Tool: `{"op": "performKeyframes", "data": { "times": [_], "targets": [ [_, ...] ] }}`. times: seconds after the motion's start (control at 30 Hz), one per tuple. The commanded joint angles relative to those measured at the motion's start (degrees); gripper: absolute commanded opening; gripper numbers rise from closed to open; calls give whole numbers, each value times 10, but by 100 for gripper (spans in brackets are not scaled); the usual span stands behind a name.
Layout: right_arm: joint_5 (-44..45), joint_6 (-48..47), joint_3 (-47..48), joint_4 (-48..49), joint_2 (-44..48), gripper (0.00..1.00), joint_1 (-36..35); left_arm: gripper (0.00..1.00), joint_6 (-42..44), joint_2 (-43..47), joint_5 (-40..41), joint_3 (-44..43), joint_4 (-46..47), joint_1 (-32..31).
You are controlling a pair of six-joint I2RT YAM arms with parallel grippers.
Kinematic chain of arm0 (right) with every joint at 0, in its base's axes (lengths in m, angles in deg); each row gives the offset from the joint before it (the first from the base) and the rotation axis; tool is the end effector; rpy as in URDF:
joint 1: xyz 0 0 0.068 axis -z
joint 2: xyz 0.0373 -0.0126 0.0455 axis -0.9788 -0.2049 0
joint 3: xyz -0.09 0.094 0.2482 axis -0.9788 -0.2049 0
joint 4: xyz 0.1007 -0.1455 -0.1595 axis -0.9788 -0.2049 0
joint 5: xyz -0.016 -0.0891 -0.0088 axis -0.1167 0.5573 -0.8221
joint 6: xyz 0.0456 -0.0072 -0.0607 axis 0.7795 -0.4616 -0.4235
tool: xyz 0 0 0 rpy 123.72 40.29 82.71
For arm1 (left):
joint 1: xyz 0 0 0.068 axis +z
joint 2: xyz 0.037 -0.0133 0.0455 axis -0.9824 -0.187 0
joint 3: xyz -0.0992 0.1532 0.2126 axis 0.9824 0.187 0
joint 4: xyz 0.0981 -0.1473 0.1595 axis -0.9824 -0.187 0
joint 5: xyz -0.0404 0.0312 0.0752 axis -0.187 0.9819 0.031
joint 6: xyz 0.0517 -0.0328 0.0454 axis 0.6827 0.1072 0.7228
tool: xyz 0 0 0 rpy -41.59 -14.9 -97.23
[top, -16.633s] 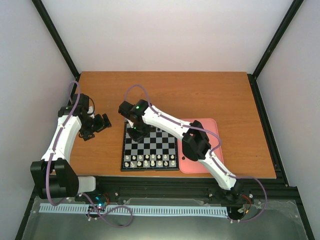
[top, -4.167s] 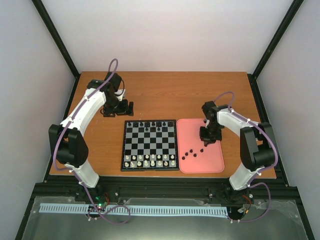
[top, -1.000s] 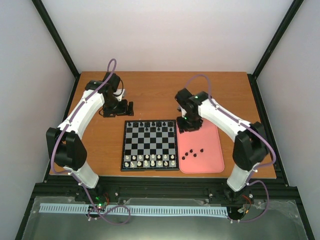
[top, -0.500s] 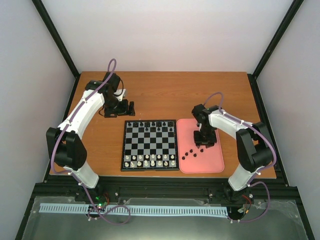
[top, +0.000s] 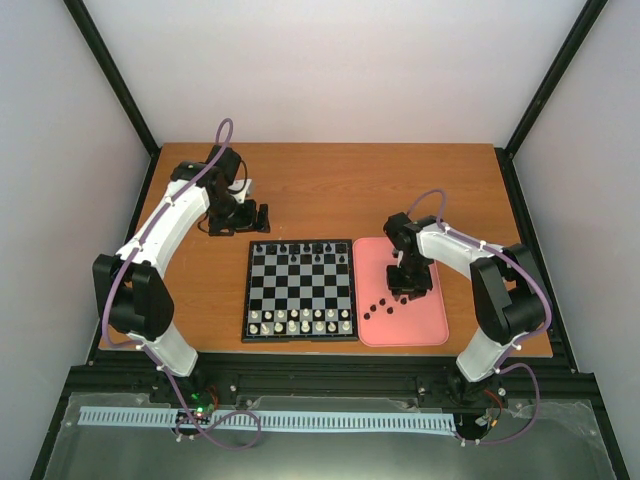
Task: Set up the chess pieces on the board
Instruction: Pick up the chess piece from the storage box.
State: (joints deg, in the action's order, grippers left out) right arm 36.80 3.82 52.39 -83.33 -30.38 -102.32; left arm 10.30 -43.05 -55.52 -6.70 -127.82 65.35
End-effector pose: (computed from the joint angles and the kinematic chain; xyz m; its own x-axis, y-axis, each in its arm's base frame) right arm 0.2227 0.1061 0.1591 -0.9912 -0.0102 0.1317 -0.0050 0.9992 0.0400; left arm 0.2889 -0.0849 0.2830 -0.9823 -0.0031 -0.1871 0.0449 0.9667 -0.2521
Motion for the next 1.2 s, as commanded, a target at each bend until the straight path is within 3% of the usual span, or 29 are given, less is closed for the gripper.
{"op": "performKeyframes", "data": {
  "times": [0.0,0.73,1.0,1.17],
  "targets": [
    [-2,6,-7,5,0,34,1,100,7,-5,-4,-2,7,3],
    [10,8,5,0,7,8,1,100,6,5,-1,1,4,4],
    [13,12,108,-57,15,6,-22,100,5,16,0,8,6,3],
    [14,11,226,-94,-36,6,-76,100,5,18,-2,8,6,3]
  ]
}}
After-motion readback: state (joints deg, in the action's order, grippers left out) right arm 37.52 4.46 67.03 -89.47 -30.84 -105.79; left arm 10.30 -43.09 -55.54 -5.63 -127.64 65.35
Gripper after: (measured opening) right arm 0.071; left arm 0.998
